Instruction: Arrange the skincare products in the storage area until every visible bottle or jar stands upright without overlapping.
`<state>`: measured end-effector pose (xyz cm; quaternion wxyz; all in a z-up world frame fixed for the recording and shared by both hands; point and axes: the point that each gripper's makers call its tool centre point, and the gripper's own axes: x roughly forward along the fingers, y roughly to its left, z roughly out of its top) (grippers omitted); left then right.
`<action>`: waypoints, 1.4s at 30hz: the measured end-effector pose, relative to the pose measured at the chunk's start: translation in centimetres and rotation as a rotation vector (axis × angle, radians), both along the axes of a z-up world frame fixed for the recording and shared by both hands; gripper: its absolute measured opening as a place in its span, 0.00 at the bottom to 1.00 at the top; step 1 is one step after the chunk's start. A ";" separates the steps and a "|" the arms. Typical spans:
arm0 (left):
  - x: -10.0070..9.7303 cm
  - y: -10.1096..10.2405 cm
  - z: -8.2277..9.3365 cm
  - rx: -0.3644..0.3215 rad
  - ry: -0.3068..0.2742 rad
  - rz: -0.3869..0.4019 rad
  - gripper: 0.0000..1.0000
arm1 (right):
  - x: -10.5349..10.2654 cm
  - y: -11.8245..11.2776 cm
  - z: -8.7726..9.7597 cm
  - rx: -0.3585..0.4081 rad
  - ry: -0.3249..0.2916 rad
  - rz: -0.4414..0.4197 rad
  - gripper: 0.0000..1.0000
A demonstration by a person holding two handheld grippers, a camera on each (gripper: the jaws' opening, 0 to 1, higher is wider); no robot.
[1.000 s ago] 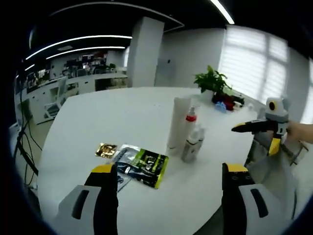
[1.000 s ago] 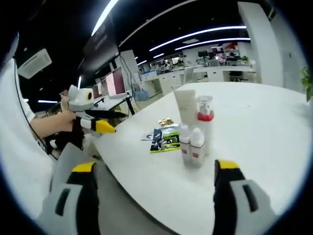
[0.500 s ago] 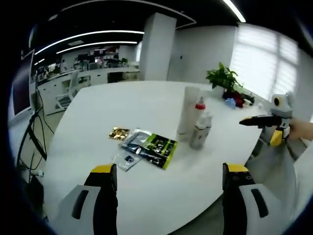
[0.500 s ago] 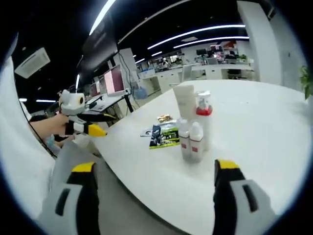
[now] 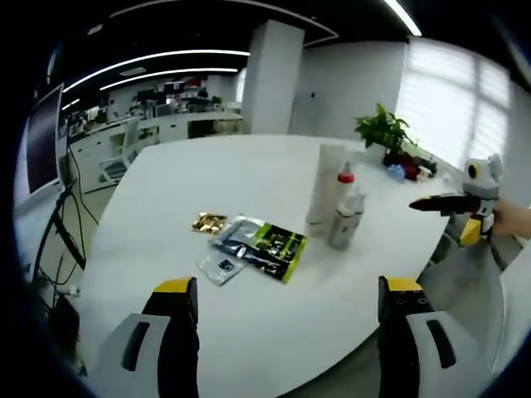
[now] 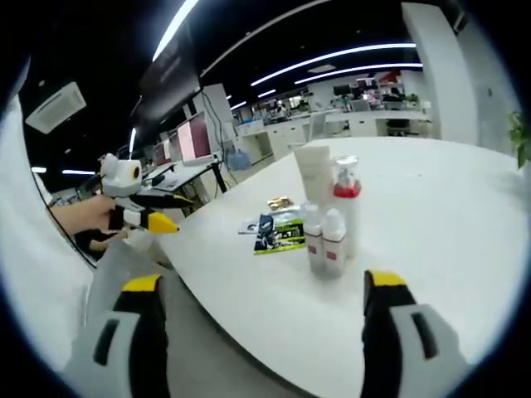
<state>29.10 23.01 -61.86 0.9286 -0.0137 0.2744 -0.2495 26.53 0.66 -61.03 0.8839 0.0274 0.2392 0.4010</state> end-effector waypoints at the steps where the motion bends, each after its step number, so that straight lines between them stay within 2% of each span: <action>1: 0.1 0.0 0.0 0.002 0.002 -0.002 0.87 | 0.0 0.0 0.0 0.000 -0.001 -0.002 0.99; 16: 2.0 -0.6 -1.0 0.061 0.039 -0.049 0.87 | -0.1 -1.0 0.2 -0.010 -0.010 -0.043 0.99; 23: 3.8 -1.3 -1.7 0.095 0.050 -0.079 0.86 | -0.1 -1.6 0.2 -0.009 -0.007 -0.068 0.99; 32: 7.0 -2.1 -3.0 0.144 0.062 -0.123 0.86 | 0.3 -1.9 0.2 0.001 -0.005 -0.098 0.99; 42: 9.4 -3.0 -5.3 0.189 0.106 -0.168 0.86 | 0.5 -2.0 -0.3 0.002 0.012 -0.121 0.99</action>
